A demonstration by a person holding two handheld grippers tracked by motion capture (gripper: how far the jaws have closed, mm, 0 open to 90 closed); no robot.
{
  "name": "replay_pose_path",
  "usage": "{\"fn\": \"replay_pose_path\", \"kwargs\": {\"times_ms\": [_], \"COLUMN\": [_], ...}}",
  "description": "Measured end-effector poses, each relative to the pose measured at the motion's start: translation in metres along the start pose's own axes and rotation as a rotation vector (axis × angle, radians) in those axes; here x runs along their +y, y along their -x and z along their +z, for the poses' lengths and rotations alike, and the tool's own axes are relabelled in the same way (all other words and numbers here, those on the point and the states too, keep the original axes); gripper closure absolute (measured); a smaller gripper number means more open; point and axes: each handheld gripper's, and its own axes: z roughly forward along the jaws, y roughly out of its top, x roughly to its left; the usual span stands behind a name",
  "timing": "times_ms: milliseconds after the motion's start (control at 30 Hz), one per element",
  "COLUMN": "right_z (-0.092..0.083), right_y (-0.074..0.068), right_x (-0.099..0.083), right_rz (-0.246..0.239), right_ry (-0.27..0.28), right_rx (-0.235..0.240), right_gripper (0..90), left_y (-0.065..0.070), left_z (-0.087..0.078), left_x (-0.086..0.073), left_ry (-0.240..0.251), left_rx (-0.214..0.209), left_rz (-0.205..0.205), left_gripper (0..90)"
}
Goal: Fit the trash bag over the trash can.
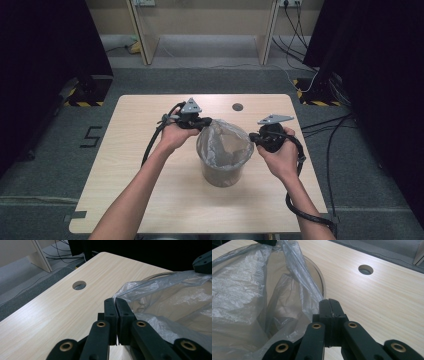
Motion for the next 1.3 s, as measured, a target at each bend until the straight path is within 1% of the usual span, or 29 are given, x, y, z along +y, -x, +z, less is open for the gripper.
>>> {"fn": "replay_pose_path", "kwargs": {"times_ms": [167, 200, 267, 300, 367, 467, 533, 567, 633, 733, 867, 1100, 1267, 1300], "right_z": [-0.003, -0.005, -0.006, -0.008, -0.008, -0.007, -0.006, -0.003, -0.002, 0.001, 0.002, 0.006, 0.008, 0.007], "right_y": [0.001, 0.001, 0.001, -0.001, -0.001, -0.005, -0.006, -0.007, -0.006, -0.003, 0.0, 0.003, 0.004, 0.004], "right_x": [0.001, 0.003, 0.004, 0.007, 0.008, 0.015, 0.015, 0.017, 0.016, 0.014, 0.011, 0.008, 0.002, 0.001], "right_rz": [-0.004, 0.0, 0.0, -0.005, -0.009, -0.024, -0.025, -0.029, -0.027, -0.008, 0.001, 0.004, -0.005, 0.0], "right_ry": [-0.005, 0.006, 0.011, 0.024, 0.027, 0.043, 0.043, 0.034, 0.031, 0.024, 0.016, 0.009, 0.005, 0.005], "right_rx": [-0.003, -0.01, -0.012, -0.019, -0.019, -0.014, -0.01, -0.008, -0.006, -0.01, -0.011, -0.016, -0.015, -0.015], "right_gripper": [88.1, 84.2, 83.0, 81.6, 81.0, 78.9, 78.9, 79.3, 80.1, 86.4, 89.2, 89.5, 86.6, 86.0], "left_y": [0.001, 0.001, 0.002, 0.002, 0.003, 0.004, 0.004, 0.005, 0.005, 0.005, 0.005, 0.006, 0.007, 0.007], "left_z": [0.001, 0.001, 0.002, 0.002, 0.003, 0.004, 0.004, 0.004, 0.005, 0.006, 0.007, 0.01, 0.012, 0.011], "left_x": [0.001, 0.001, 0.002, 0.002, 0.003, 0.005, 0.006, 0.007, 0.008, 0.009, 0.009, 0.011, 0.011, 0.011], "left_ry": [0.005, 0.006, 0.006, 0.004, 0.006, 0.01, 0.008, 0.002, 0.002, 0.003, 0.005, 0.0, -0.006, -0.006], "left_rx": [0.001, 0.003, 0.004, 0.005, 0.006, 0.007, 0.008, 0.009, 0.008, 0.007, 0.005, 0.005, 0.008, 0.009], "left_rz": [0.009, 0.014, 0.016, 0.022, 0.022, 0.026, 0.03, 0.041, 0.042, 0.048, 0.047, 0.052, 0.057, 0.059], "left_gripper": [87.0, 87.2, 87.3, 87.4, 87.4, 87.4, 87.3, 87.3, 87.2, 86.9, 86.5, 86.2, 86.2, 86.1]}}
